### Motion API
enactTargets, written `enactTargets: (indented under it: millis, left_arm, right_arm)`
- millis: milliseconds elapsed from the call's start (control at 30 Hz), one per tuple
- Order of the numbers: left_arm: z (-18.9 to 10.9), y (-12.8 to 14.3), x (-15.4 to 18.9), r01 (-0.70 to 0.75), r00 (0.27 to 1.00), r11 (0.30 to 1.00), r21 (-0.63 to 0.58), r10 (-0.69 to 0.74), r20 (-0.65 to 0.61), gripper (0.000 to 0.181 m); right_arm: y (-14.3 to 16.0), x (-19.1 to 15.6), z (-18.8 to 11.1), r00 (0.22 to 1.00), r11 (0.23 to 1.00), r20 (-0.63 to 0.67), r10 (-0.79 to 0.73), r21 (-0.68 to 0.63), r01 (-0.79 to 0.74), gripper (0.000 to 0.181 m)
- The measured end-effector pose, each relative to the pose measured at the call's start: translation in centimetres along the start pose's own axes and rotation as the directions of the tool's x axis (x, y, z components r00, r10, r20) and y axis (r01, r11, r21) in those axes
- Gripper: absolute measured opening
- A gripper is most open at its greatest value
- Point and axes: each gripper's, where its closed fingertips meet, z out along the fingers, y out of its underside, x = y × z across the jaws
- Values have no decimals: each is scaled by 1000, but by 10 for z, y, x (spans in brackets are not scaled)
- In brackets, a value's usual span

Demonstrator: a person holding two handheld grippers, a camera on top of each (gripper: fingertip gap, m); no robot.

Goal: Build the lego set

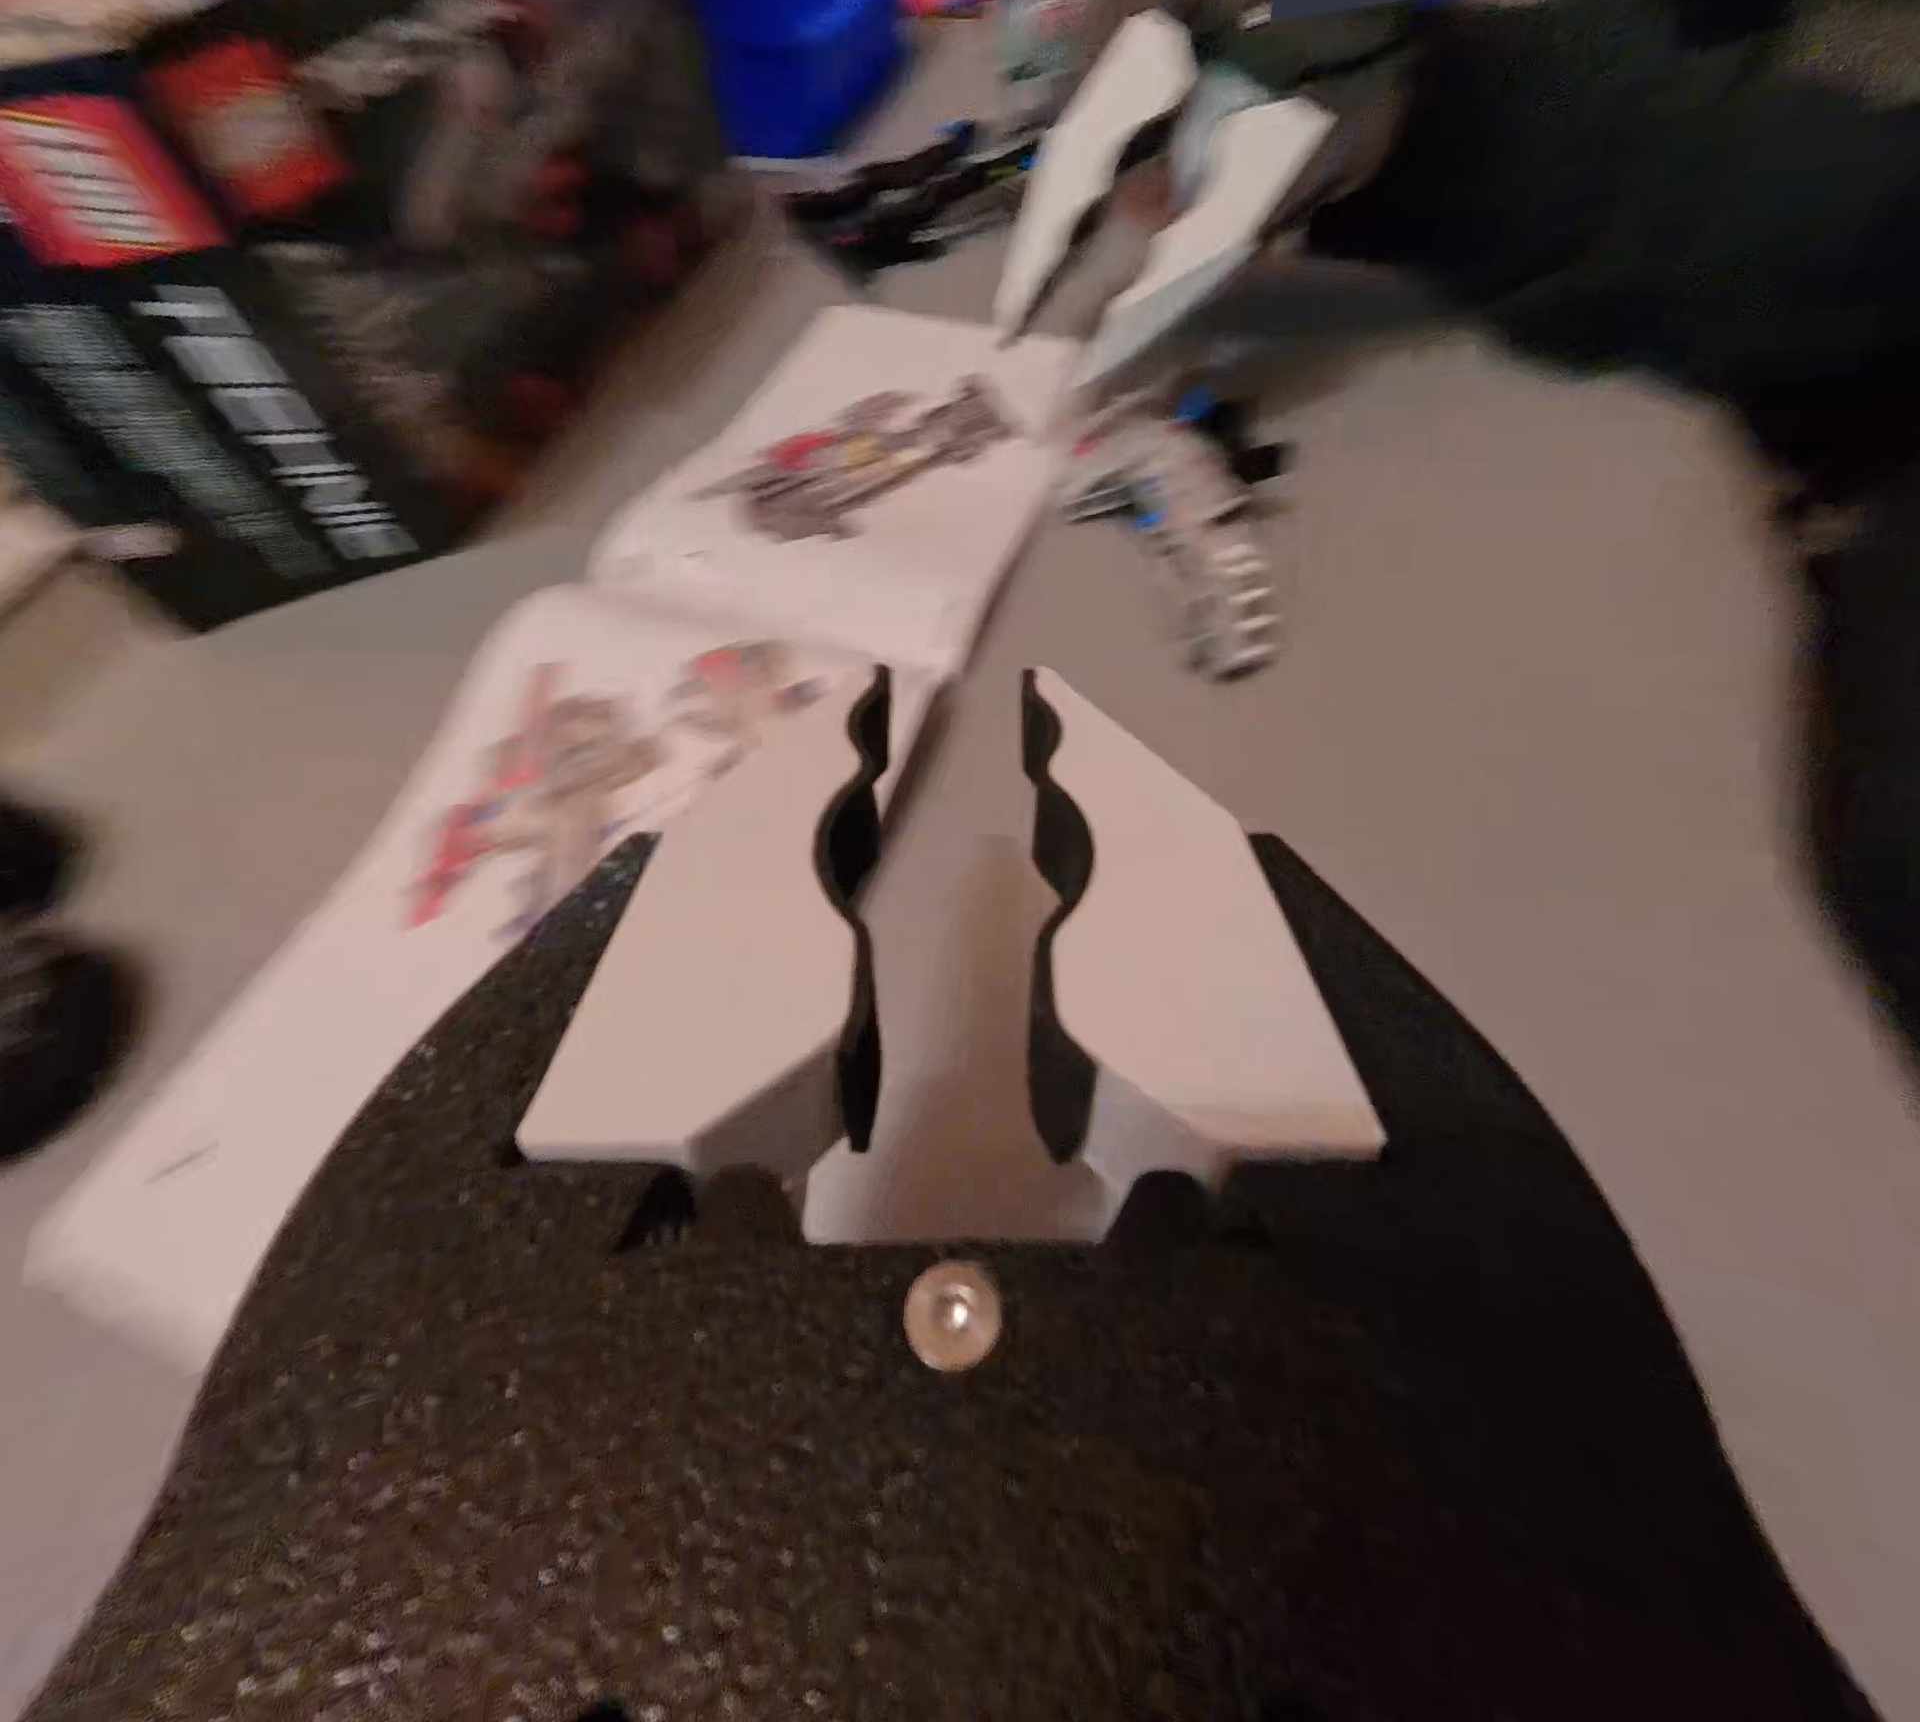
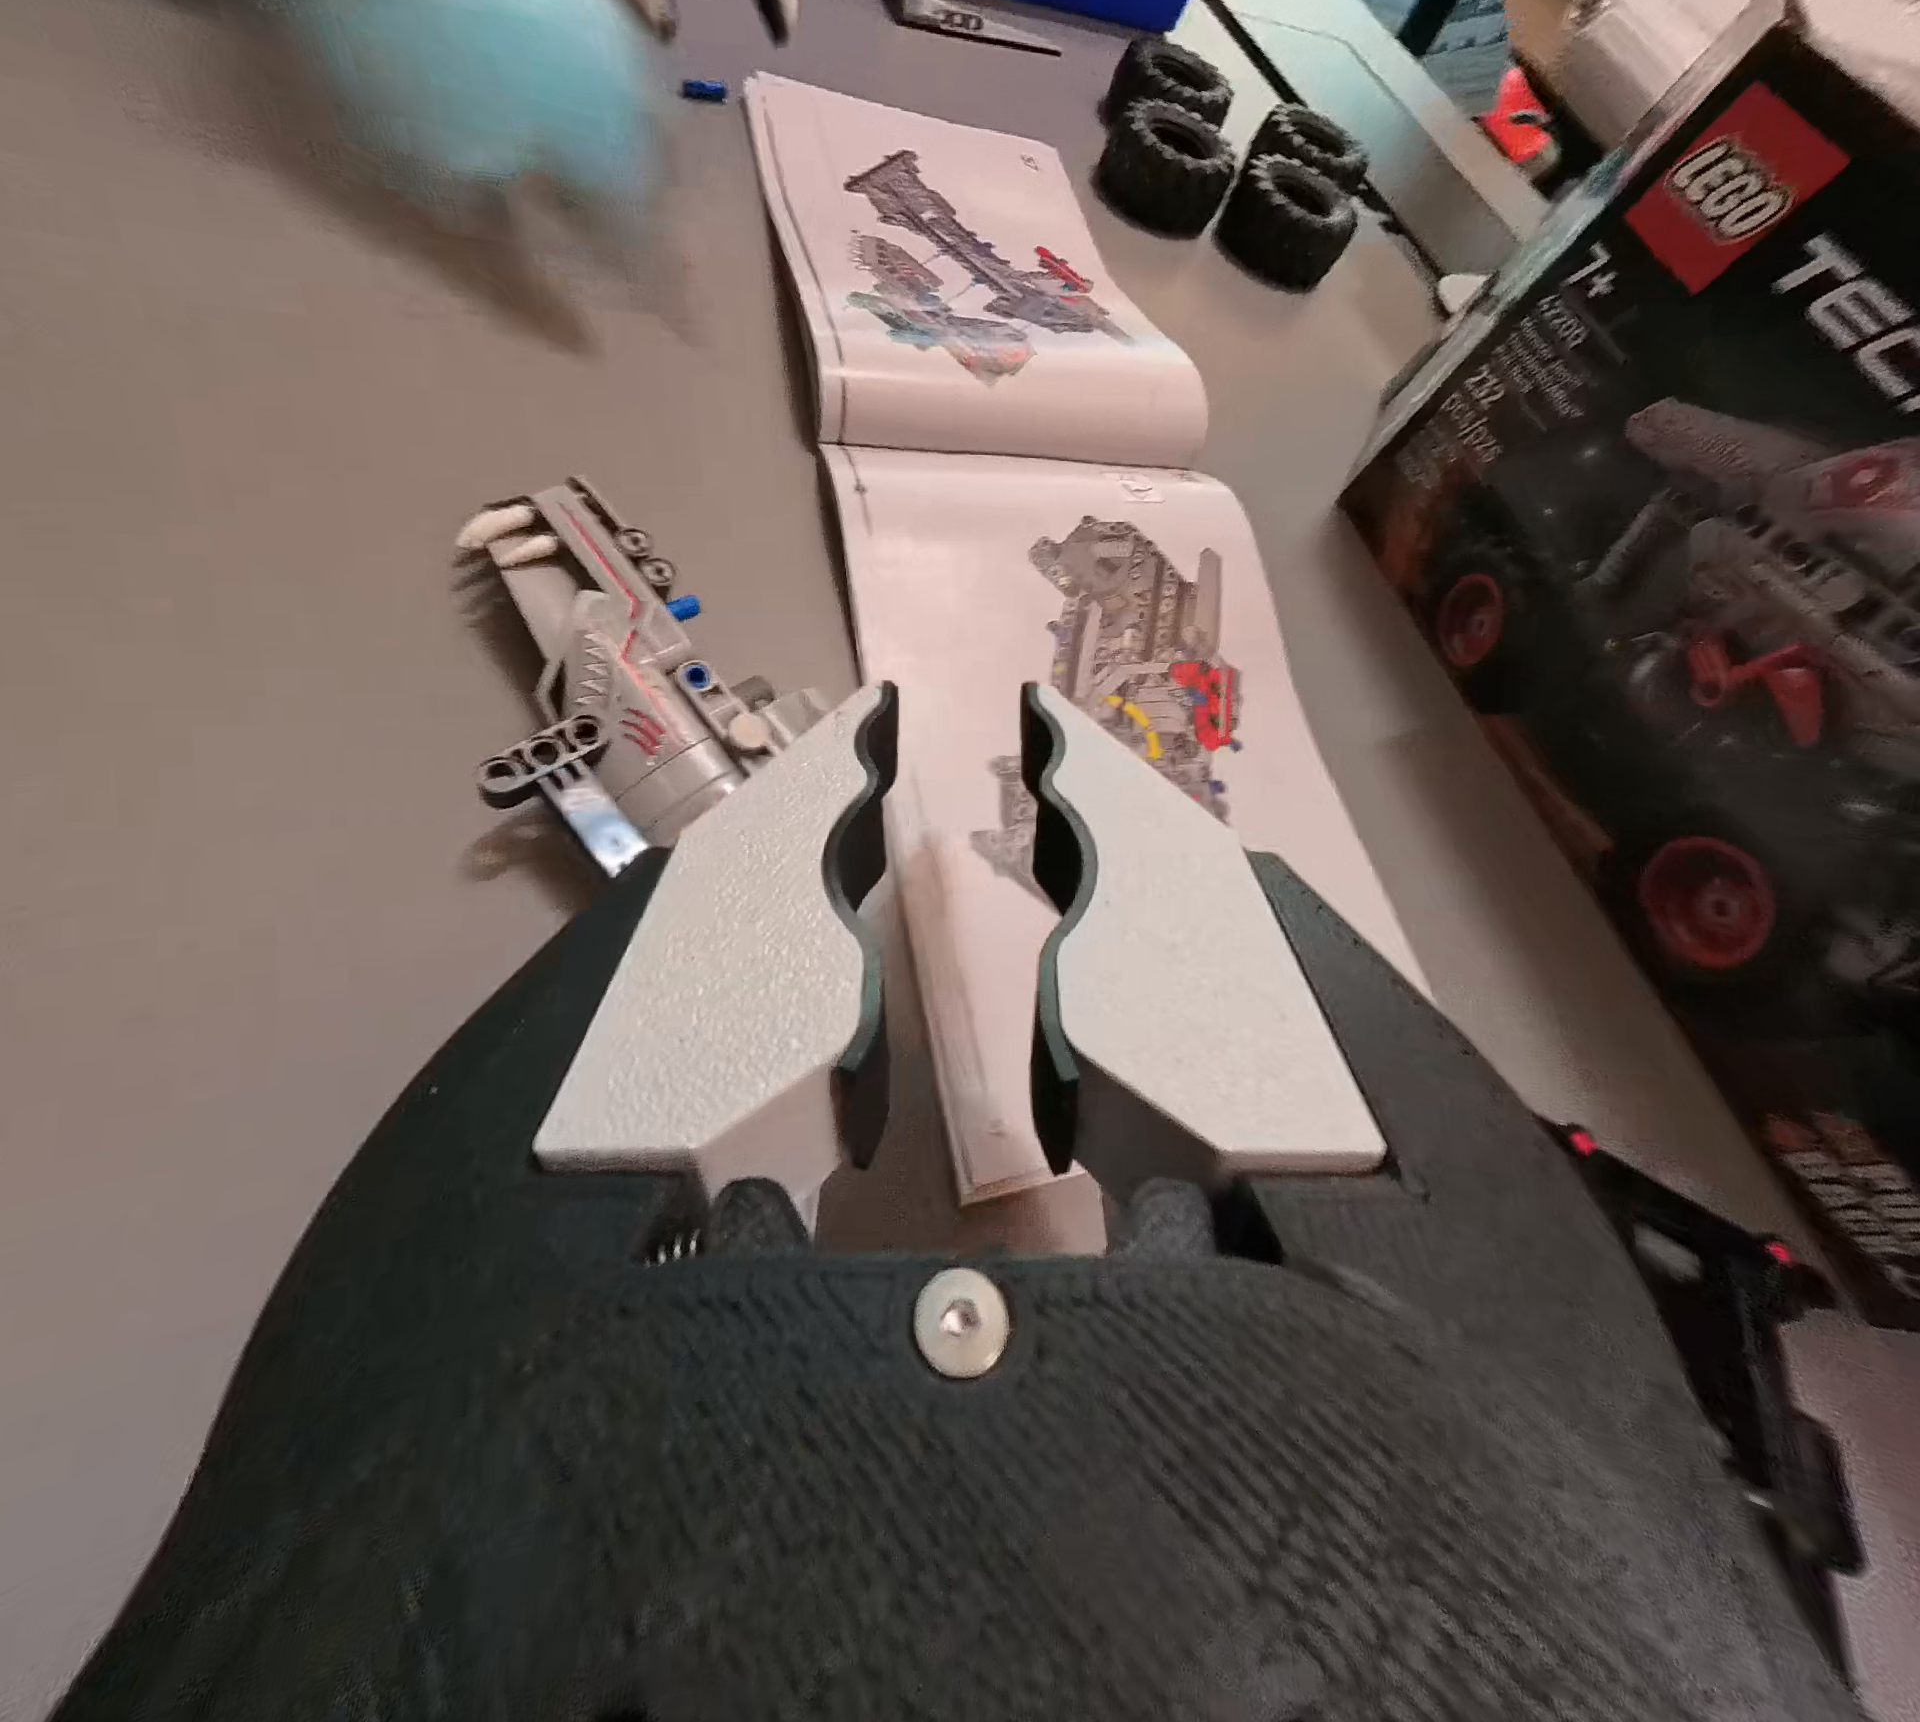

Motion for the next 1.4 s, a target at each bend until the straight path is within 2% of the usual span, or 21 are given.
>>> enactTargets:
  millis: [33, 67, 100, 200, 333, 433, 467, 500, 600, 667, 700, 800, 867, 1000, 1067, 1167, 1267, 1300, 1400]
  left_arm:
    - [13, -5, 19, 44, 996, 999, -6, -44, -80, 33]
    - [27, -9, 34, 84, 989, 996, -21, -86, -123, 44]
    - [41, -10, 44, 121, 984, 992, -48, -126, -129, 48]
    - [76, -6, 72, 147, 978, 976, -159, -167, -123, 57]
    - [103, 13, 85, 102, 991, 946, -308, -125, -56, 69]
    - [113, 26, 85, 33, 999, 919, -392, -35, 1, 63]
    - [114, 24, 85, 17, 1000, 925, -381, -13, 14, 44]
    - [114, 23, 84, -14, 1000, 924, -382, 23, 18, 33]
    - [115, 21, 81, -160, 984, 916, -367, 176, 10, 31]
    - [114, 15, 78, -335, 933, 880, -337, 360, 11, 30]
    - [113, 9, 75, -433, 885, 844, -318, 464, 28, 30]
    - [106, -11, 61, -653, 683, 685, -323, 717, 142, 28]
    - [100, -20, 54, -712, 589, 621, -329, 782, 201, 28]
    - [92, -37, 66, -848, 443, 488, -209, 867, 228, 28]
    - [87, -44, 67, -870, 407, 458, -183, 876, 257, 28]
    - [84, -49, 73, -884, 405, 446, -136, 879, 251, 28]
    - [86, -50, 76, -895, 391, 428, -125, 888, 242, 28]
    - [87, -50, 74, -895, 387, 426, -135, 890, 241, 28]
    - [88, -49, 72, -889, 404, 440, -127, 884, 235, 28]
  right_arm:
    - [1, -5, -2, 999, 1000, 38, 24, 3, -24, 23]
    - [2, -6, -5, 998, 999, 52, 39, 3, -39, 24]
    - [1, -4, -7, 998, 999, 39, 43, 11, -44, 25]
    - [1, -4, -11, 997, 997, 45, 68, 19, -69, 27]
    - [3, -7, -12, 993, 995, 61, 101, 4, -102, 32]
    - [8, -5, -13, 982, 984, 64, 178, -25, -176, 40]
    - [10, -2, -15, 978, 979, 53, 202, -24, -201, 41]
    - [11, 1, -17, 972, 973, 43, 232, -21, -232, 41]
    - [19, 7, -28, 943, 944, 43, 329, -18, -328, 40]
    - [25, 5, -36, 911, 914, 79, 406, -15, -406, 43]
    - [26, 2, -40, 888, 895, 115, 444, -13, -446, 41]
    - [15, 0, -46, 854, 863, 182, 488, 48, -503, 39]
    - [9, -4, -45, 852, 863, 213, 479, 60, -501, 40]
    - [5, -16, -40, 859, 882, 254, 445, 39, -469, 53]
    - [-7, -24, -41, 850, 880, 313, 423, 82, -467, 52]
    - [-17, -35, -39, 853, 893, 367, 371, 109, -436, 46]
    - [-25, -50, -38, 851, 911, 426, 307, 125, -392, 22]
    - [-25, -52, -39, 863, 922, 421, 279, 134, -363, 14]
    - [-25, -52, -41, 902, 941, 373, 217, 166, -296, 13]
